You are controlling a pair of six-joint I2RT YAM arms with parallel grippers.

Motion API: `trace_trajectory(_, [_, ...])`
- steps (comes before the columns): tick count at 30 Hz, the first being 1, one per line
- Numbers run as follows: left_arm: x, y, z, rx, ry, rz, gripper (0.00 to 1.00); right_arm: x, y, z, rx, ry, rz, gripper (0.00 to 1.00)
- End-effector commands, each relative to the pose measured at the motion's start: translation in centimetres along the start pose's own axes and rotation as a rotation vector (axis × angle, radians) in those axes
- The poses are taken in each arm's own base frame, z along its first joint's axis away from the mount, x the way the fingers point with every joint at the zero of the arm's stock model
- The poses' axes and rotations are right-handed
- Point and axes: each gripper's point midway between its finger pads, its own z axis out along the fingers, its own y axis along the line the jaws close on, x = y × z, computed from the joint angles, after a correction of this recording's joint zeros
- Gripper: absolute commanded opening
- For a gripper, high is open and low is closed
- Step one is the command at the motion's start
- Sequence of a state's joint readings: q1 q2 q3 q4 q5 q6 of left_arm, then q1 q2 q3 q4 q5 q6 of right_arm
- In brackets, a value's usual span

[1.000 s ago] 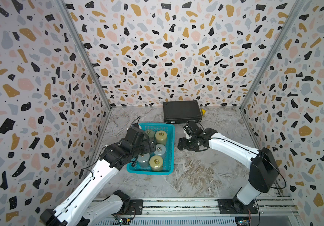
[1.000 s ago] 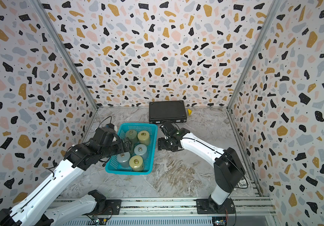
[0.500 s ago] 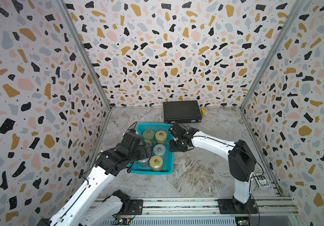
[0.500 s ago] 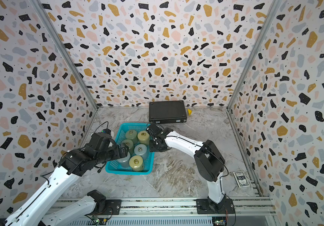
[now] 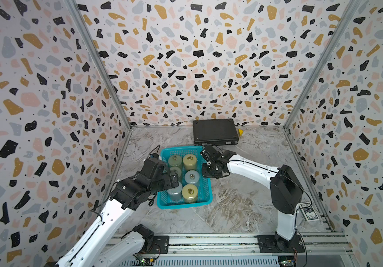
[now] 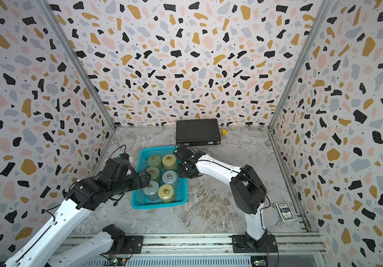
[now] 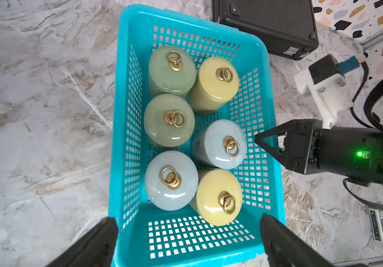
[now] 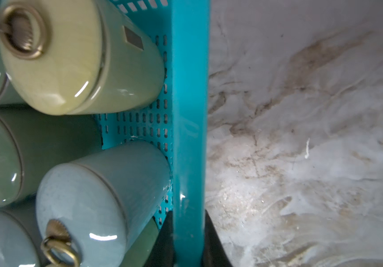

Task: Take the tea canister out of the basket
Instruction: Move the basket to the center of the board.

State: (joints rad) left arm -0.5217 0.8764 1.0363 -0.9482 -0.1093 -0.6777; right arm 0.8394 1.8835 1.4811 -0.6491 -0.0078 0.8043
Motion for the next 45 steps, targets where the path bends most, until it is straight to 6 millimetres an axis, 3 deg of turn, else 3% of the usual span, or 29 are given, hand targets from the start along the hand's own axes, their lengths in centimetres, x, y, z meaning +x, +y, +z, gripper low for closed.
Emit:
trace_trajectory(1, [-0.4, -0.4, 0.4, 0.017, -0.01, -0.017, 1.0, 1.9, -5.2, -3.0, 0.14, 0.028, -0.031, 0.08])
trace_trajectory(8, [-0.8, -1.7, 1.4, 0.047, 0.012, -0.022, 1.0, 3.9, -10.4, -5.1, 0.18, 0.037, -0.004, 0.07])
trace_trajectory(13, [-1.2, -2.7, 2.2, 0.07, 0.035, -0.02, 1.0, 6.3, -13.5, -5.6, 0.206, 0.071, 0.002, 0.07])
trace_trajectory(19, [-1.4, -3.7, 2.9, 0.097, 0.052, -0.005, 1.0, 7.7, -16.3, -6.6, 0.227, 0.056, 0.064, 0.08])
trace_trajectory(36, [-1.5, -5.5, 3.4, 0.181, 0.065, 0.041, 1.0, 6.6, -15.5, -6.1, 0.193, 0.078, 0.002, 0.13])
trace_trajectory(38, [-1.4, -5.8, 3.4, 0.192, 0.075, 0.048, 1.0, 6.5, -15.3, -6.2, 0.184, 0.079, -0.002, 0.18])
trace_trajectory(41, [-1.3, -6.0, 3.6, 0.198, 0.086, 0.062, 1.0, 6.0, -14.9, -6.7, 0.165, 0.066, -0.014, 0.4])
trace_trajectory(43, [-1.3, -6.3, 3.7, 0.21, 0.092, 0.071, 1.0, 5.6, -14.6, -7.4, 0.155, 0.047, -0.028, 0.48])
trace_trajectory(45, [-1.3, -7.0, 3.8, 0.231, 0.101, 0.087, 1.0, 5.0, -14.2, -8.4, 0.146, 0.015, -0.047, 0.66])
